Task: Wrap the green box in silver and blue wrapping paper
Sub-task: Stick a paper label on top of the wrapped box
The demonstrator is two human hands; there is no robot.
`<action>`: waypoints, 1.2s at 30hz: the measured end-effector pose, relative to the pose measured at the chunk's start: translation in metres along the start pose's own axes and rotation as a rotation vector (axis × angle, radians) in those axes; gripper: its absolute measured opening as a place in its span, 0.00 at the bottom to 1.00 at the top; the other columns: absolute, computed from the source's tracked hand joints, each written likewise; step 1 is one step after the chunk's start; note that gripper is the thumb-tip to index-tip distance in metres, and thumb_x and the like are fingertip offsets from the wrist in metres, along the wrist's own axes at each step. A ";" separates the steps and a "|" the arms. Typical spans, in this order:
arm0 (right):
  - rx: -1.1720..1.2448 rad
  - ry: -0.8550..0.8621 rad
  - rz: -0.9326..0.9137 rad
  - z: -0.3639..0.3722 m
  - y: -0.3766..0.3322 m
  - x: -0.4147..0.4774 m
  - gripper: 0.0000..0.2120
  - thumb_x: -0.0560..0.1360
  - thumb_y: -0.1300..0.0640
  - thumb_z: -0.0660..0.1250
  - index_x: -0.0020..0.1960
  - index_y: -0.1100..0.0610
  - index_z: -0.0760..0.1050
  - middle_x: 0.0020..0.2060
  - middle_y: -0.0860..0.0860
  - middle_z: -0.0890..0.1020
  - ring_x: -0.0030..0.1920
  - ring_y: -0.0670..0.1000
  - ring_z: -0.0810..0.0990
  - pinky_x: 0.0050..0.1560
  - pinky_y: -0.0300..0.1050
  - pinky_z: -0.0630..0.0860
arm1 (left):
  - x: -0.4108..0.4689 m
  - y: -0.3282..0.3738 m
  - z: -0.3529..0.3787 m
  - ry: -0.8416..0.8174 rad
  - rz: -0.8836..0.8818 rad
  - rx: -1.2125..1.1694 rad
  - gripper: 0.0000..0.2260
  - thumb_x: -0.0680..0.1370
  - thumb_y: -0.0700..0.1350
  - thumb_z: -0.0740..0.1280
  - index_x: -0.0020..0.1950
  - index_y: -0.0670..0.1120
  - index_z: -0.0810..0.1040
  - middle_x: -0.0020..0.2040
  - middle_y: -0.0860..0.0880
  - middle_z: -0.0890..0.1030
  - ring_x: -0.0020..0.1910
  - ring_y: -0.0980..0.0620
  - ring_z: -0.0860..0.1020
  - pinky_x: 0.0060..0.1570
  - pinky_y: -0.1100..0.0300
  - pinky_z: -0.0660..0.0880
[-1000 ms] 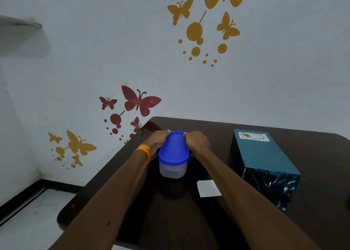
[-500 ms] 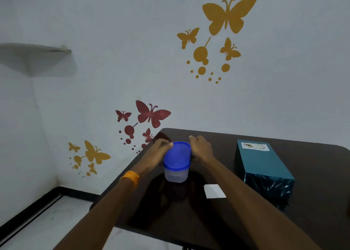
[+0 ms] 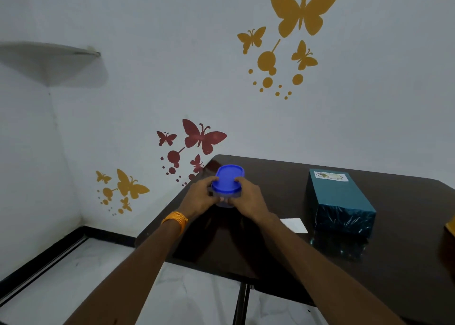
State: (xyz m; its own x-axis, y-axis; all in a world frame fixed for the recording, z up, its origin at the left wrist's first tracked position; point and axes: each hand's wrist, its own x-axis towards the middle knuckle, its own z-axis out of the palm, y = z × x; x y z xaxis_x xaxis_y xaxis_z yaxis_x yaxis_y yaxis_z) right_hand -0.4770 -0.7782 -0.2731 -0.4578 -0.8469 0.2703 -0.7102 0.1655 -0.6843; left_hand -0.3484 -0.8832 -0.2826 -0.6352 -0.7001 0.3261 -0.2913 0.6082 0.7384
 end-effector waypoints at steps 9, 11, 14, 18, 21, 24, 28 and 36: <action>-0.137 0.016 -0.024 0.036 0.002 0.082 0.20 0.79 0.61 0.67 0.70 0.62 0.69 0.62 0.58 0.78 0.58 0.53 0.78 0.51 0.36 0.70 | 0.069 -0.034 -0.009 0.034 -0.041 0.127 0.27 0.79 0.38 0.67 0.76 0.42 0.65 0.70 0.42 0.73 0.65 0.44 0.75 0.64 0.58 0.69; -0.145 0.016 -0.031 0.039 0.003 0.095 0.19 0.80 0.61 0.66 0.69 0.62 0.69 0.61 0.57 0.78 0.58 0.53 0.78 0.51 0.37 0.70 | 0.078 -0.038 -0.009 0.041 -0.056 0.131 0.26 0.79 0.37 0.66 0.77 0.42 0.64 0.70 0.42 0.73 0.64 0.45 0.75 0.61 0.62 0.68; -0.143 0.027 -0.020 0.045 0.006 0.108 0.18 0.80 0.60 0.66 0.68 0.61 0.70 0.61 0.57 0.77 0.54 0.52 0.77 0.49 0.37 0.69 | 0.085 -0.040 -0.006 0.042 -0.071 0.126 0.25 0.81 0.37 0.63 0.77 0.43 0.62 0.71 0.42 0.72 0.64 0.45 0.75 0.62 0.62 0.68; -0.153 0.016 -0.016 0.047 0.010 0.111 0.22 0.81 0.60 0.64 0.73 0.62 0.65 0.65 0.58 0.75 0.58 0.52 0.76 0.53 0.38 0.71 | 0.080 -0.032 -0.005 0.012 -0.057 0.081 0.25 0.81 0.37 0.62 0.78 0.43 0.61 0.70 0.42 0.73 0.62 0.49 0.74 0.64 0.61 0.67; -0.135 -0.004 -0.035 0.037 0.002 0.099 0.31 0.79 0.57 0.66 0.78 0.61 0.58 0.69 0.58 0.71 0.66 0.55 0.74 0.63 0.45 0.72 | 0.072 -0.023 -0.003 0.068 -0.002 -0.039 0.29 0.79 0.47 0.68 0.77 0.44 0.62 0.71 0.47 0.72 0.65 0.51 0.73 0.70 0.49 0.68; -0.082 0.095 -0.053 0.020 0.005 0.082 0.35 0.74 0.53 0.71 0.77 0.53 0.61 0.65 0.53 0.74 0.64 0.53 0.76 0.63 0.52 0.77 | 0.060 -0.002 0.000 0.200 0.015 -0.033 0.29 0.77 0.42 0.69 0.77 0.42 0.63 0.69 0.46 0.73 0.63 0.57 0.73 0.67 0.52 0.68; -0.176 0.240 -0.084 -0.039 0.001 0.037 0.30 0.77 0.53 0.68 0.76 0.55 0.62 0.69 0.57 0.71 0.66 0.57 0.73 0.62 0.54 0.73 | 0.045 0.044 0.013 0.251 0.114 0.034 0.28 0.76 0.37 0.68 0.75 0.42 0.64 0.69 0.43 0.73 0.67 0.44 0.72 0.63 0.58 0.67; -0.271 0.562 -0.010 -0.189 0.039 -0.079 0.29 0.78 0.52 0.66 0.77 0.55 0.62 0.73 0.56 0.68 0.69 0.56 0.69 0.64 0.53 0.71 | 0.010 0.186 0.119 0.056 0.330 -0.177 0.25 0.76 0.37 0.69 0.72 0.46 0.67 0.68 0.45 0.73 0.67 0.48 0.72 0.59 0.59 0.68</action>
State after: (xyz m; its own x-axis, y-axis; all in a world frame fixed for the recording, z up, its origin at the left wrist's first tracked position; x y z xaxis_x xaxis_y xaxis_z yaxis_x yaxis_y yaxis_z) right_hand -0.5696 -0.6089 -0.1935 -0.6095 -0.4661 0.6413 -0.7926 0.3434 -0.5038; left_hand -0.4940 -0.7323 -0.2127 -0.6328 -0.4993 0.5918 0.0538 0.7341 0.6769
